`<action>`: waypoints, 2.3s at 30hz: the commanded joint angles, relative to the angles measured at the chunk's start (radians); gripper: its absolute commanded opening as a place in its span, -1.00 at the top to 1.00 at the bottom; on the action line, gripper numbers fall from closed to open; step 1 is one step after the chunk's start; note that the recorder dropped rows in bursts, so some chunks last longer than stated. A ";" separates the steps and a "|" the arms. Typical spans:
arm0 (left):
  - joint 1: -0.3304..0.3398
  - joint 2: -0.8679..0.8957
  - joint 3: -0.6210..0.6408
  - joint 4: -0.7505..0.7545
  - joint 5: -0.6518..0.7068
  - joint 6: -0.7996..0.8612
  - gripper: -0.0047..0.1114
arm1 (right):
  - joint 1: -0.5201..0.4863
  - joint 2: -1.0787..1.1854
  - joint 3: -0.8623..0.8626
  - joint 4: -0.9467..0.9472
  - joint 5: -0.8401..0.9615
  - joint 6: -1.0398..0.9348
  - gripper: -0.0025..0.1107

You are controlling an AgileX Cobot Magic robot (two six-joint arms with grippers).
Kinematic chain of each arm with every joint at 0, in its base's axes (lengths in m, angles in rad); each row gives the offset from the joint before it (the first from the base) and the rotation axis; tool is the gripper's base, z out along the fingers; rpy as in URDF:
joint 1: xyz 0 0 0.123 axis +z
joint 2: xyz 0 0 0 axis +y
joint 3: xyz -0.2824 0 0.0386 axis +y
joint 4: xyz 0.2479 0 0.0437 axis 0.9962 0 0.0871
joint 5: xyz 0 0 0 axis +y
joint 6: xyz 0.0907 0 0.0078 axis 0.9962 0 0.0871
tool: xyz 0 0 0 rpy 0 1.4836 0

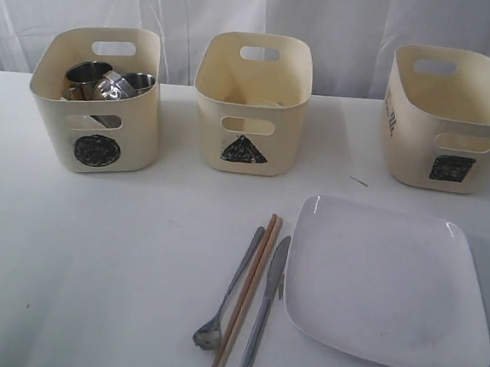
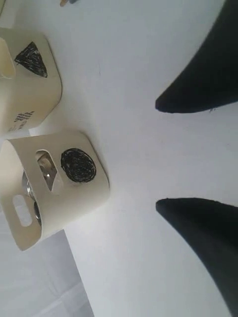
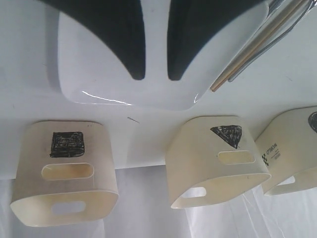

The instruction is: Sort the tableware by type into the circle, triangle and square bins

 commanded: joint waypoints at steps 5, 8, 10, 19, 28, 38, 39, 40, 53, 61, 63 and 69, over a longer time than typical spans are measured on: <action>-0.003 -0.081 0.004 -0.001 0.105 0.000 -0.05 | -0.003 -0.006 0.006 -0.004 -0.004 0.003 0.67; -0.003 -0.081 0.004 -0.016 0.105 0.000 -0.05 | -0.003 -0.006 0.006 -0.004 -0.004 0.003 0.67; -0.003 -0.081 0.004 -0.016 0.105 0.000 -0.05 | -0.003 -0.006 0.006 -0.004 -0.004 0.003 0.67; -0.003 -0.081 0.004 -0.015 0.105 0.000 -0.05 | -0.003 -0.006 0.006 -0.004 -0.004 0.003 0.67; -0.003 -0.081 0.004 -0.015 0.105 0.000 -0.05 | -0.003 -0.006 0.006 -0.004 -0.004 0.003 0.67; -0.003 -0.081 0.004 -0.015 0.107 0.000 -0.05 | -0.003 -0.006 0.006 -0.004 -0.004 0.003 0.67; -0.003 -0.081 0.004 -0.015 0.107 0.000 -0.05 | -0.003 -0.006 0.006 -0.004 -0.004 0.003 0.67; -0.003 -0.081 0.004 -0.015 0.107 0.000 -0.05 | -0.003 -0.006 0.006 -0.004 -0.004 0.003 0.67; 0.315 -0.081 0.004 -0.015 0.098 0.000 -0.05 | -0.003 -0.006 0.006 -0.004 -0.004 0.003 0.67; 0.486 -0.081 0.004 -0.015 0.098 0.000 -0.05 | -0.003 -0.006 0.006 -0.004 -0.004 0.003 0.67; 0.518 -0.081 0.004 -0.015 0.098 0.000 -0.05 | -0.003 -0.006 0.006 -0.004 -0.004 0.003 0.67; 0.548 -0.081 0.004 -0.015 0.098 0.000 -0.05 | -0.003 -0.006 0.006 -0.004 -0.004 0.033 0.67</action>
